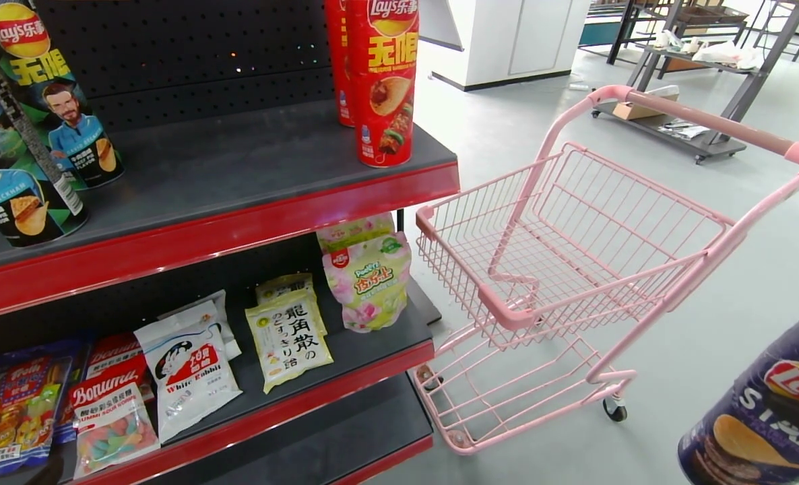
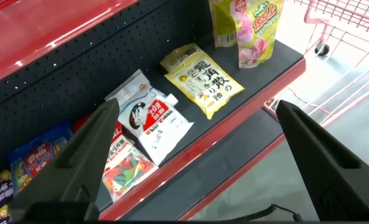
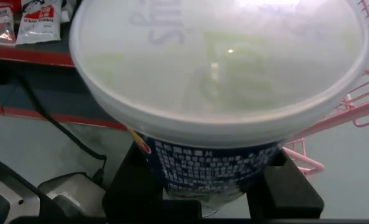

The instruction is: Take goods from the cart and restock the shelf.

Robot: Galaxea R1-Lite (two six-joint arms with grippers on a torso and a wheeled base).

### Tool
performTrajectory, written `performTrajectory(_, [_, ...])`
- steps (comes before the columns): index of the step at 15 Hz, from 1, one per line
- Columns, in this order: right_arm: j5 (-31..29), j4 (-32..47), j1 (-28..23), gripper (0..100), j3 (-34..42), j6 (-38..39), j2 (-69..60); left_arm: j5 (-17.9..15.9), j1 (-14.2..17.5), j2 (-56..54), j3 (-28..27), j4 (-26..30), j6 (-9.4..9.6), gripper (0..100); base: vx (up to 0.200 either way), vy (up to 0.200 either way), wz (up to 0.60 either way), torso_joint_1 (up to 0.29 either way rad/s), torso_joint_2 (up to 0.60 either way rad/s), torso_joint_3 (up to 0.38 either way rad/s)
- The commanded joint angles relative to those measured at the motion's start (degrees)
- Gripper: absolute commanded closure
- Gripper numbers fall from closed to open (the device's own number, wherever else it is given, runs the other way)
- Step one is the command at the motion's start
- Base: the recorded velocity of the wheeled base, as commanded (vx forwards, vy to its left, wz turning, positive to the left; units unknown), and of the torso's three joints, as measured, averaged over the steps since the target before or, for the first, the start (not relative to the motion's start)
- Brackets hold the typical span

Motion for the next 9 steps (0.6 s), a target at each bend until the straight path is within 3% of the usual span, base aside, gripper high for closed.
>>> performTrajectory(1, [0.10, -0.25, -0.76, 100, 1.79, 0.05, -0.95, -0.08, 0.03, 0.40, 0.02, 0.00, 0.00, 0, 0.000, 0.000, 0.00, 0.000, 0.00, 0.000])
performTrajectory(6, [0.10, -6.75, -0.76, 100, -0.58, 0.05, 5.20, -0.69, -0.06, -0.13, -0.07, 0.00, 0.00, 0, 0.000, 0.000, 0.00, 0.007, -0.04, -0.027])
performTrajectory(9, [0.01, -6.66, -0.76, 100, 0.04, 0.05, 5.20, -1.04, 0.03, 0.05, -0.07, -0.09, 2.37, 0, 0.000, 0.000, 0.00, 0.100, -0.40, -0.290])
